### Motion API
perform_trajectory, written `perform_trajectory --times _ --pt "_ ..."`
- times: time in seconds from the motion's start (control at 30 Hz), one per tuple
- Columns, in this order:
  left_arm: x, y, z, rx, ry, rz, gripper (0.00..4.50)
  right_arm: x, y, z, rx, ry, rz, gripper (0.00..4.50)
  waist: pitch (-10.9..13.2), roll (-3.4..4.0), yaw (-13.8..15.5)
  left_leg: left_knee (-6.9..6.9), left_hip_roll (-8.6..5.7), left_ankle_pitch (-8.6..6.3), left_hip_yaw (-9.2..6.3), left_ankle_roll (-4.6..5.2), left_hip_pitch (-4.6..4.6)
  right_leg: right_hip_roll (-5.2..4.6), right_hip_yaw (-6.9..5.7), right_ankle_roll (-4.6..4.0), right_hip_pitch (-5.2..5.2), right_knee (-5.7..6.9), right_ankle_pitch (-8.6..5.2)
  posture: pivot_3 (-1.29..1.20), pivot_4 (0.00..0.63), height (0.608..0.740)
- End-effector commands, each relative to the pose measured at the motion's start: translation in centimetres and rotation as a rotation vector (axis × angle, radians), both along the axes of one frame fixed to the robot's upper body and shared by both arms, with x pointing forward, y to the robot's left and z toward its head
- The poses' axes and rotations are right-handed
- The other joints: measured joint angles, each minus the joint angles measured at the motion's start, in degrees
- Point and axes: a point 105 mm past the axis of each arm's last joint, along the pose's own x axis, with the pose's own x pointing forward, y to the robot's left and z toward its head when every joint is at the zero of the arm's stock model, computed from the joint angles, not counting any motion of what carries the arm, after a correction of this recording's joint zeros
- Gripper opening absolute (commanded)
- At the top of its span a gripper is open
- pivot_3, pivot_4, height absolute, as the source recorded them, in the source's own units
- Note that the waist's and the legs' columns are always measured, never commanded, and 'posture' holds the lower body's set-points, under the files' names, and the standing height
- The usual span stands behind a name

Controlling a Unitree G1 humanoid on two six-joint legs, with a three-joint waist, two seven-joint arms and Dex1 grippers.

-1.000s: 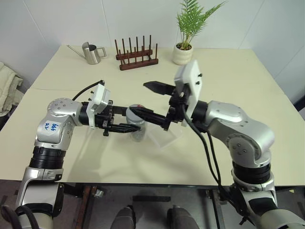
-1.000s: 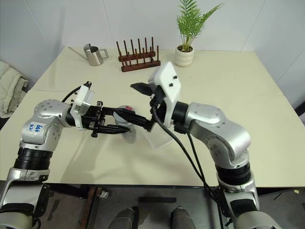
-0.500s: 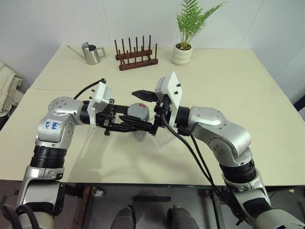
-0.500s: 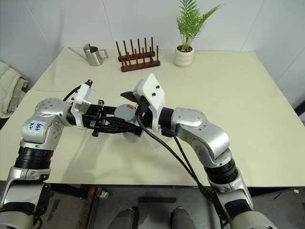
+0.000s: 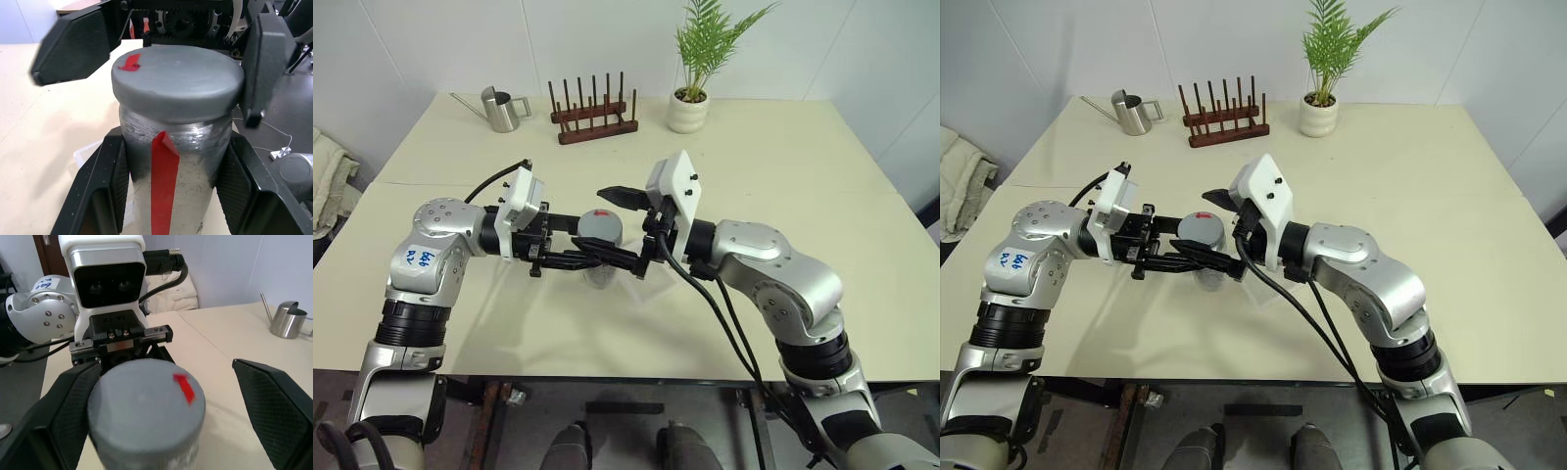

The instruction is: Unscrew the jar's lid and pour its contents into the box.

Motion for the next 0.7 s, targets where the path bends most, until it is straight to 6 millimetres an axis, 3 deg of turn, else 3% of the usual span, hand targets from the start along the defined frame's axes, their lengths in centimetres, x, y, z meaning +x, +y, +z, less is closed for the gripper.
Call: perform_trajectory --times 0.03,0.7 --pt "-0.5 0.1 0.7 -0.014 -0.03 -0.025 2.06 0.3 -2.0 1.3 0.028 -0.04 -0.078 4.49 0.0 0.0 0.0 0.0 0.0 0.0 0.0 0.0 0.0 0.0 0.0 0.0 0.0 0.0 0.0 0.0 0.15 0.74" --pt "0.0 0.1 0.8 -0.013 -0.036 -0.017 2.06 -0.4 -3.5 1.1 -0.018 -0.036 -0.093 4.49 0.0 0.0 0.0 0.0 0.0 0.0 0.0 0.0 0.0 0.0 0.01 0.0 0.0 -0.01 0.0 0.0 0.15 0.74"
